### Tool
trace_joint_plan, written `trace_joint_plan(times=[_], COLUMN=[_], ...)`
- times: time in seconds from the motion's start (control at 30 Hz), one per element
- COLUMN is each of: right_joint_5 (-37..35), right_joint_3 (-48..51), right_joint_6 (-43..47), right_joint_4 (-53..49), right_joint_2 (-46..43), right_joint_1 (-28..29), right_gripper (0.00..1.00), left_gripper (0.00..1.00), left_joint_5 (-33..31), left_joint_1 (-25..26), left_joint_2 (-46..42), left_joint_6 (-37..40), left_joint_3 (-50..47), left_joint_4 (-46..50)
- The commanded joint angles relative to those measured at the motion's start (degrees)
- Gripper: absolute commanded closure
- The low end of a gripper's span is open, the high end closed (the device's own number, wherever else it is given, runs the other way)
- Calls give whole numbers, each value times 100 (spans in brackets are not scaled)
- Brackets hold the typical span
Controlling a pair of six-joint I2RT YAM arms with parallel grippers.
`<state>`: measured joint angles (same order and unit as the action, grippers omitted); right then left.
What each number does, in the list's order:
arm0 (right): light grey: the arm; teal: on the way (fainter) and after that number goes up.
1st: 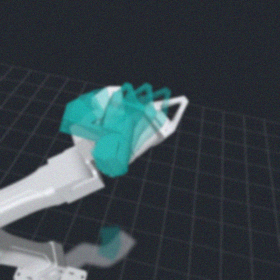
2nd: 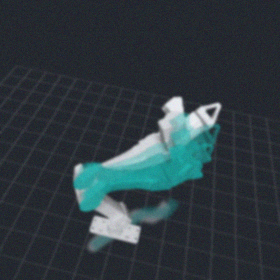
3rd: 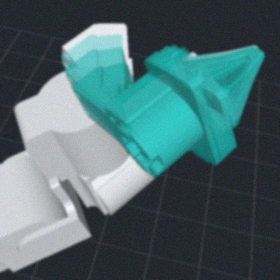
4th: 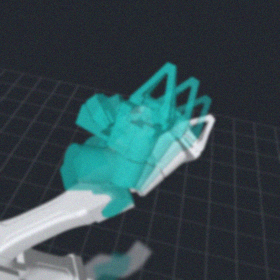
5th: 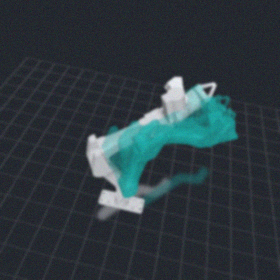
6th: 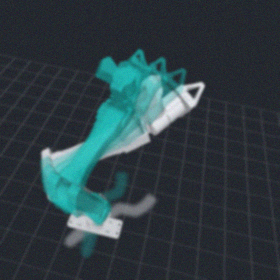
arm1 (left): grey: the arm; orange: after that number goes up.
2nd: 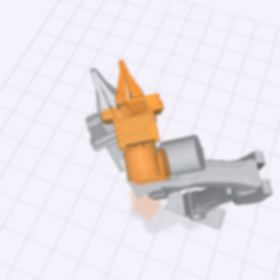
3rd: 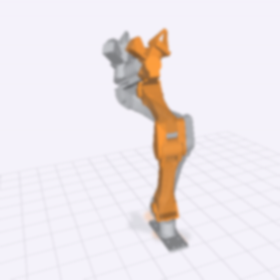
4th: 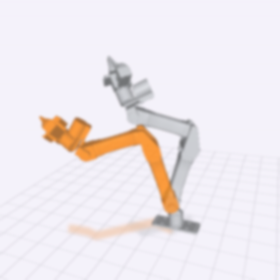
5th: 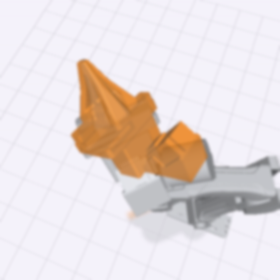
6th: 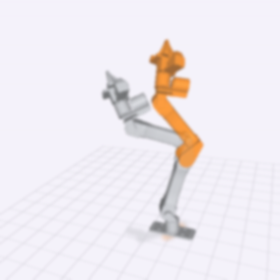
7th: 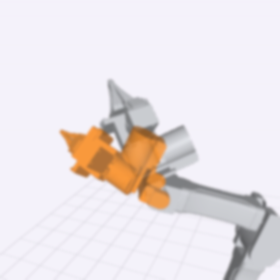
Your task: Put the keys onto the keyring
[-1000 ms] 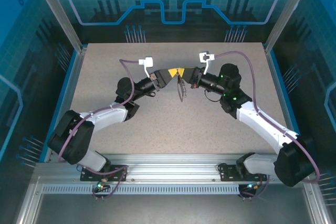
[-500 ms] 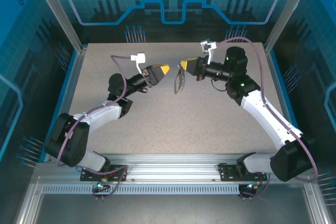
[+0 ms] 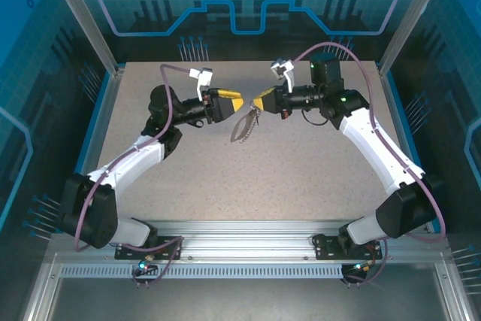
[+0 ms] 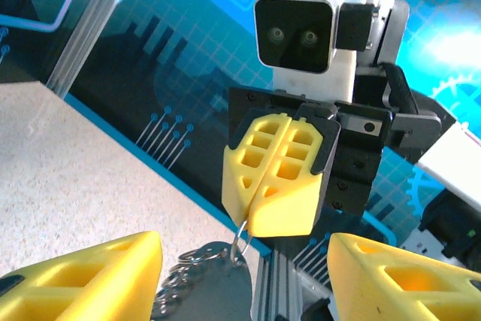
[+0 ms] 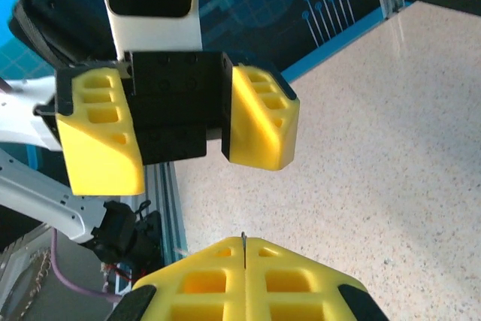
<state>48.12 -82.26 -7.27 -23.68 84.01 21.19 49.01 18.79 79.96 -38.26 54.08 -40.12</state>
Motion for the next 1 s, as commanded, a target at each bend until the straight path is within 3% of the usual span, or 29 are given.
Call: trace_joint_plan(times=[0.0, 0.3, 0.97], right_joint_5=[304, 492, 515], right_joint_3=[-264, -308, -308], right_joint_6=[351, 410, 409], right_joint_4=[-421, -497, -470], right_joint_2=[69, 212, 264], right_joint_1=[-45, -28, 61], right_gripper=[100, 100, 100], left_gripper=[38, 40, 45], left_joint_5=[417, 660, 873], left_joint_1=[-42, -42, 160], left_joint_2=[-148, -99, 115], left_joint_6=[761, 1338, 1320], left_joint_3=[263, 487, 576], left_joint_4=[890, 1618, 1532])
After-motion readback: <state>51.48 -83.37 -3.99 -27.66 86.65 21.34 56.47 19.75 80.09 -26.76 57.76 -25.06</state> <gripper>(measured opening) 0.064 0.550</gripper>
